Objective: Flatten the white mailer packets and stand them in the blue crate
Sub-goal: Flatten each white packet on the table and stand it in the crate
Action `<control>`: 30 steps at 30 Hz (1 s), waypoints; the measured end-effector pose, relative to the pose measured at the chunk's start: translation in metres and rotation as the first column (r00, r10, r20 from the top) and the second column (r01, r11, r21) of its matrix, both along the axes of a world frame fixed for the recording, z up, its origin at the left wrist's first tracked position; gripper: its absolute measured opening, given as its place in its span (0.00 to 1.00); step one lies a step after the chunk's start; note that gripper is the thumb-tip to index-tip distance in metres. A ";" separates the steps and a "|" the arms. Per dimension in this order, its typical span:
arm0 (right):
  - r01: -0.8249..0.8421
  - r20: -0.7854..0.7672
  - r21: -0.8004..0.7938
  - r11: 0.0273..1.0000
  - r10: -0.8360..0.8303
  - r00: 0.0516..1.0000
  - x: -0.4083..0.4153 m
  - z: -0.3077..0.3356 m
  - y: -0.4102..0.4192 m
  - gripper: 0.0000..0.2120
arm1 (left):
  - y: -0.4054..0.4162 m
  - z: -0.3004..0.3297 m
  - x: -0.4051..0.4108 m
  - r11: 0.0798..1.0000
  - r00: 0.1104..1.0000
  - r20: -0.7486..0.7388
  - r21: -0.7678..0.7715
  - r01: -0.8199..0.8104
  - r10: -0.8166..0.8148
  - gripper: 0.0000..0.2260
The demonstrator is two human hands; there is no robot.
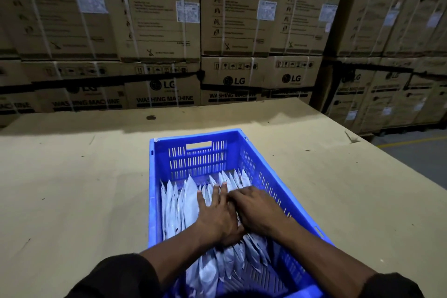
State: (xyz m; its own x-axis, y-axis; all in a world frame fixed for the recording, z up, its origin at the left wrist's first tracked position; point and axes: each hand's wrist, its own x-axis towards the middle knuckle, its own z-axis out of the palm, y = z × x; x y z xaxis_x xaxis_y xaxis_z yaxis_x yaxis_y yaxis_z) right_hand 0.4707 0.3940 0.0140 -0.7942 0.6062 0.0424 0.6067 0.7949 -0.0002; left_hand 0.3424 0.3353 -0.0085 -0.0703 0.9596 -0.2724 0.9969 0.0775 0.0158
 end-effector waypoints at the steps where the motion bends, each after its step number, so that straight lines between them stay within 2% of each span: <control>1: -0.005 -0.001 -0.039 0.999 0.005 1.000 -0.001 -0.001 -0.001 0.21 | -0.003 -0.001 -0.002 0.999 1.000 0.001 -0.030 -0.019 0.019 0.43; 4: 0.068 0.084 -0.119 0.991 -0.058 0.995 0.006 -0.002 -0.002 0.23 | -0.006 -0.005 -0.008 0.996 0.999 -0.017 -0.076 -0.038 0.037 0.44; 7: 0.157 0.177 -0.118 0.980 -0.135 0.975 0.014 -0.006 0.004 0.24 | -0.007 -0.006 -0.017 0.996 0.998 -0.045 -0.085 -0.040 0.036 0.45; 10: 0.146 0.234 -0.092 0.985 -0.121 0.965 0.013 -0.015 0.009 0.22 | -0.010 -0.007 -0.022 0.996 0.999 -0.017 -0.073 -0.043 0.042 0.44; 12: 0.125 0.192 0.005 0.992 -0.123 0.974 0.012 -0.015 0.007 0.20 | -0.013 -0.003 -0.023 0.995 0.998 0.006 -0.070 -0.064 0.065 0.45; 13: 0.112 0.118 0.074 0.991 -0.120 0.986 0.012 -0.014 0.006 0.20 | -0.015 -0.001 -0.022 0.994 0.996 0.009 -0.075 -0.082 0.083 0.47; 15: 0.059 -0.019 0.141 0.988 -0.057 0.998 0.009 -0.012 0.006 0.26 | -0.021 0.002 -0.020 0.990 0.995 -0.012 -0.093 -0.102 0.102 0.49; 16: 0.012 -0.025 0.113 0.994 -0.010 1.000 0.007 -0.012 0.007 0.32 | -0.024 0.003 -0.019 0.989 0.995 -0.021 -0.105 -0.100 0.098 0.50; 19: -0.053 0.150 -0.022 0.998 0.056 0.987 0.004 -0.019 0.011 0.44 | -0.034 0.001 -0.022 0.985 0.996 -0.043 -0.149 -0.086 0.081 0.52; 21: -0.013 0.211 -0.020 1.000 0.017 0.977 0.007 -0.020 0.014 0.47 | -0.036 0.001 -0.028 0.983 0.995 -0.064 -0.159 -0.087 0.078 0.51; 22: 0.006 0.222 -0.008 1.000 -0.004 0.975 0.009 -0.019 0.015 0.44 | -0.036 0.002 -0.030 0.983 0.994 -0.073 -0.158 -0.089 0.078 0.51; 25: 0.041 0.267 0.027 0.999 -0.047 0.963 0.009 -0.019 0.010 0.28 | -0.040 0.004 -0.032 0.980 0.992 -0.085 -0.168 -0.108 0.094 0.49; 26: 0.048 0.266 0.030 0.998 -0.054 0.962 0.008 -0.020 0.009 0.26 | -0.041 0.004 -0.031 0.977 0.991 -0.078 -0.177 -0.120 0.107 0.50; 28: 0.052 0.217 0.050 0.997 -0.062 0.974 0.006 -0.019 0.004 0.24 | -0.046 0.004 -0.029 0.976 0.991 -0.066 -0.178 -0.125 0.115 0.49; 30: 0.002 0.133 0.102 0.995 -0.015 0.991 0.004 -0.020 0.003 0.28 | -0.050 0.005 -0.027 0.988 0.996 -0.051 -0.130 -0.081 0.075 0.46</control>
State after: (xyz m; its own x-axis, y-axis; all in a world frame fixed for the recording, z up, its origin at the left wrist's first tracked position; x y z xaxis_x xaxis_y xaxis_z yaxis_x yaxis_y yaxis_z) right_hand 0.4749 0.3975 -0.0063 -0.7916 0.6110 -0.0017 0.6028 0.7814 0.1613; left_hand 0.3157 0.2855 -0.0033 -0.1585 0.9065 -0.3912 0.9872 0.1531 -0.0452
